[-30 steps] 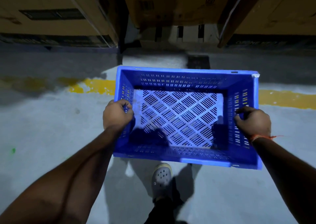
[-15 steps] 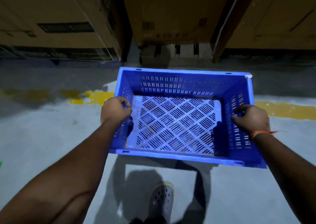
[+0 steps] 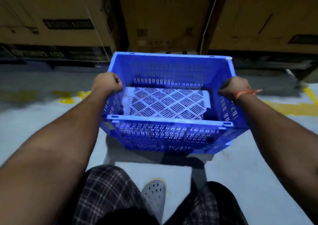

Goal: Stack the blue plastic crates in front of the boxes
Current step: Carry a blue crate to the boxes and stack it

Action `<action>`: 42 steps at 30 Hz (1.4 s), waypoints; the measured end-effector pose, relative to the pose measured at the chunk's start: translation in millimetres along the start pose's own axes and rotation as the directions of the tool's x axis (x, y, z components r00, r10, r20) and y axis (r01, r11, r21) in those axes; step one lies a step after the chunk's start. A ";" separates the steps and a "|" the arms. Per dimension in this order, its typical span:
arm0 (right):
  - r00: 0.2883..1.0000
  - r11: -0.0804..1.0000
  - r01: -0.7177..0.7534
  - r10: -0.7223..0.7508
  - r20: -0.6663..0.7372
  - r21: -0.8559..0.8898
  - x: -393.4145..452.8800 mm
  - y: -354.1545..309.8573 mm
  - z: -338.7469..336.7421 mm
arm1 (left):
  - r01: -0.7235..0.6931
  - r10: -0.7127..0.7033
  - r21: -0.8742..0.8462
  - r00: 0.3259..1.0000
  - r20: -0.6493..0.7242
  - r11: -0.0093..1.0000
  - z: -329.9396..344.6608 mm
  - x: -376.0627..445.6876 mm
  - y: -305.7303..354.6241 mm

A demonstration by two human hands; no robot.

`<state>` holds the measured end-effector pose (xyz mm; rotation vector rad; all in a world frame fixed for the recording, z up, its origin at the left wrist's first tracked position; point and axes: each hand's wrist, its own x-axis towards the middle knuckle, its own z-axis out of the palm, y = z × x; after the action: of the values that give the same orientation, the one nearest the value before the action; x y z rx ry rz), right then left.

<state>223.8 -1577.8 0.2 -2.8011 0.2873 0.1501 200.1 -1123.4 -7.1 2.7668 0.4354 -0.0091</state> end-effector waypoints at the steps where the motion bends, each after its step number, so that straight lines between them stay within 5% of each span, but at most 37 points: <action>1: 1.000 1.000 -0.004 0.004 -0.003 0.000 -1.9 -0.4 -0.4 | -0.003 0.003 0.007 1.000 -0.012 1.000 -0.3 -1.2 0.8; 42: 0.999 0.999 0.000 0.002 0.054 -0.048 16.4 3.3 -9.3 | 0.029 -0.031 -0.078 0.999 -0.021 0.997 -1.0 -2.8 16.9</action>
<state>239.8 -1586.8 5.7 -2.8391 0.2758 0.2351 202.5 -1139.0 -0.5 2.6865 0.4730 0.0299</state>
